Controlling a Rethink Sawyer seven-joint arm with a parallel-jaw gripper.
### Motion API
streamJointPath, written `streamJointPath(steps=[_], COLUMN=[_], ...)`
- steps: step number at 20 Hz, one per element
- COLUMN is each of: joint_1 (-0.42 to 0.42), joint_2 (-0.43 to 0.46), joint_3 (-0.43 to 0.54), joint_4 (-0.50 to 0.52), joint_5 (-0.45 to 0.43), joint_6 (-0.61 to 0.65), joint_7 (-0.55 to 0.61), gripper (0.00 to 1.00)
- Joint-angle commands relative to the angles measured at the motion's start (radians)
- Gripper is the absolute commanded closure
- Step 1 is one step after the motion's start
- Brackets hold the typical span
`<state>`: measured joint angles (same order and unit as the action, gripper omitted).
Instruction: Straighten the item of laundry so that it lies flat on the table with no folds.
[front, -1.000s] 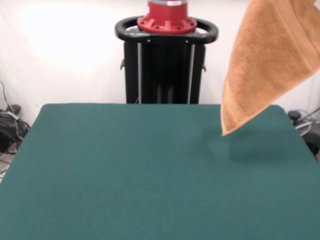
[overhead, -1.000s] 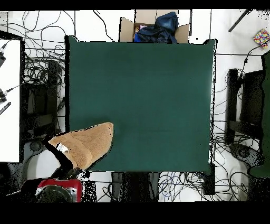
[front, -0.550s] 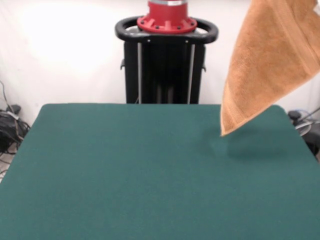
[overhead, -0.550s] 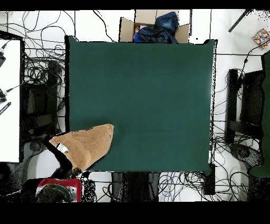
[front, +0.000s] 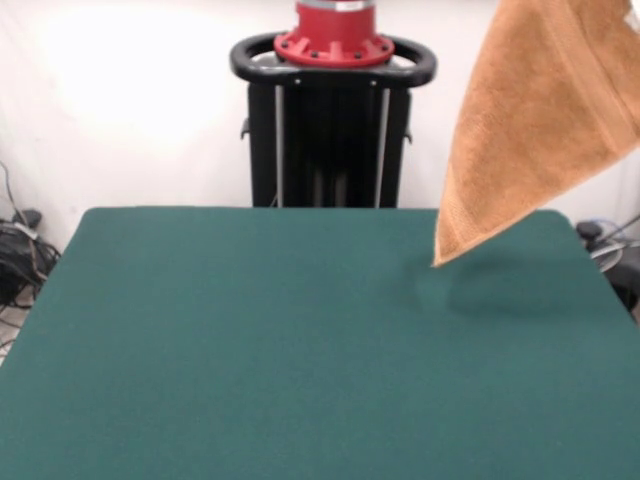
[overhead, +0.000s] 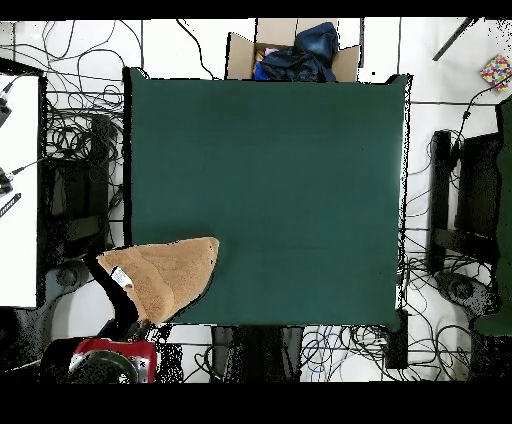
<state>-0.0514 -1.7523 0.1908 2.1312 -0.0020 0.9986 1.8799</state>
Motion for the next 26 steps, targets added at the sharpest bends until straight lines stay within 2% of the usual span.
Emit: streamJointPath(steps=[1,14,26], joint_1=[0.022,0.067,0.133], joint_2=[0.002,0.015,0.021], joint_3=[-0.118,-0.146,-0.134], joint_4=[0.176,0.197,0.195], joint_5=[0.033,0.081,0.071], joint_6=[0.148,0.148,0.117], joint_7=[0.329,0.344,0.454], gripper=[1.00,1.00,1.00])
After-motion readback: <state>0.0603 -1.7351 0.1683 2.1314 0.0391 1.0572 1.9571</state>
